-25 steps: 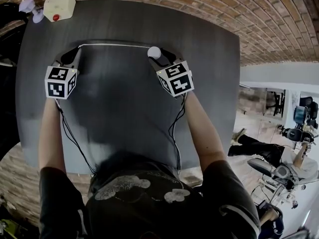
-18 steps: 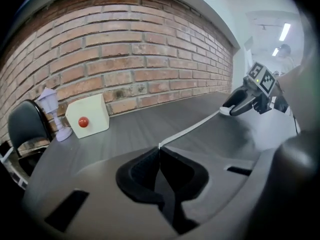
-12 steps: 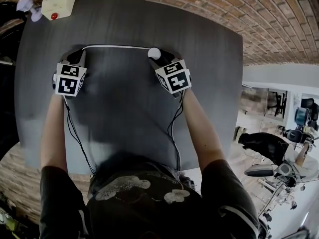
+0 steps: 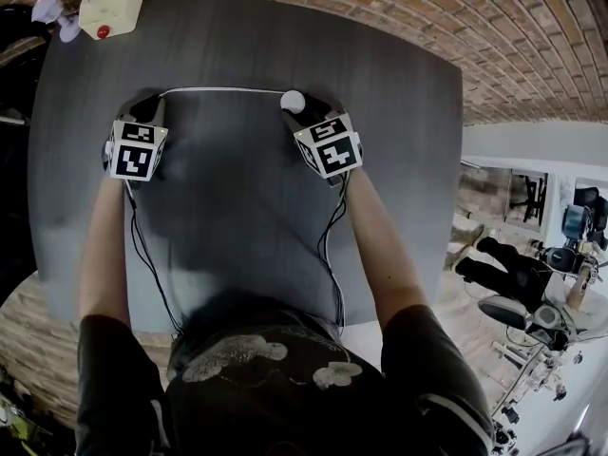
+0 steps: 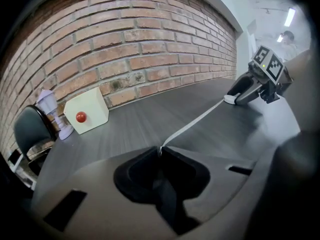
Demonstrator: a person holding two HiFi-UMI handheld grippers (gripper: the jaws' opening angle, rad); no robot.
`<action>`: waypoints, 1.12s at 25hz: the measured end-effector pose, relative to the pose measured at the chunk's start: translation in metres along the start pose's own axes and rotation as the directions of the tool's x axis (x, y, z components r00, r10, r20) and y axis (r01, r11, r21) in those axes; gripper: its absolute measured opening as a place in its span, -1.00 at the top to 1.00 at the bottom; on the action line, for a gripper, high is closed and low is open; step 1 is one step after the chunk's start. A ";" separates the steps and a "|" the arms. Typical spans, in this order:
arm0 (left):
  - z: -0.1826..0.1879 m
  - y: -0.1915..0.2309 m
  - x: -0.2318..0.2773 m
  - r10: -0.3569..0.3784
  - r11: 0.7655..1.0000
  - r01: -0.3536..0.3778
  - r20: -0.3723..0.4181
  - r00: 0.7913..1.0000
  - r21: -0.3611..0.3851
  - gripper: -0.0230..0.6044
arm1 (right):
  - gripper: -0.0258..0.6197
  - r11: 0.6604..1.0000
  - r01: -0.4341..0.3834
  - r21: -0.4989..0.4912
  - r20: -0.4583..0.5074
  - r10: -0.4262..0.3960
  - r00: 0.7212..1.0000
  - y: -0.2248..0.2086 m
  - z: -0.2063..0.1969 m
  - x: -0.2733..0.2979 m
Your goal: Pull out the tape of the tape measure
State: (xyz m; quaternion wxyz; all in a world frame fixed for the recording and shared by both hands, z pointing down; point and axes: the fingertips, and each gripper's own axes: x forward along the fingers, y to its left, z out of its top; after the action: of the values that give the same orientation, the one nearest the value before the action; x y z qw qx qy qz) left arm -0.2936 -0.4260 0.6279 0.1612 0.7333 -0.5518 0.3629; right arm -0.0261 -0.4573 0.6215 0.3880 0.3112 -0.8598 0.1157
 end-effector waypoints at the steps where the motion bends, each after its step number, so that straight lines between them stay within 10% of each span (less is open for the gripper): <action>1: 0.000 0.002 -0.001 0.005 1.000 -0.005 0.000 1.000 -0.004 0.77 | 0.21 1.000 -0.001 0.003 0.000 0.001 1.000 0.000 0.000 0.000; 16: 0.024 -0.010 -0.071 0.012 0.989 0.006 0.124 0.992 -0.145 0.22 | 0.13 0.997 0.075 0.004 0.120 -0.075 0.990 0.011 0.031 -0.063; 28: 0.070 -0.047 -0.205 0.061 0.986 -0.001 0.362 0.930 -0.164 0.22 | 0.14 0.990 0.142 -0.017 0.323 -0.129 0.938 0.058 0.074 -0.172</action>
State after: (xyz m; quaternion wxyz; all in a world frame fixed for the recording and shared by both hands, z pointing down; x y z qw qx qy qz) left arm -0.2511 -0.3126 0.4423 0.1085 0.7638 -0.6111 0.1769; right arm -0.0196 -0.3681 0.4470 0.2562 0.3765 -0.8901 0.0194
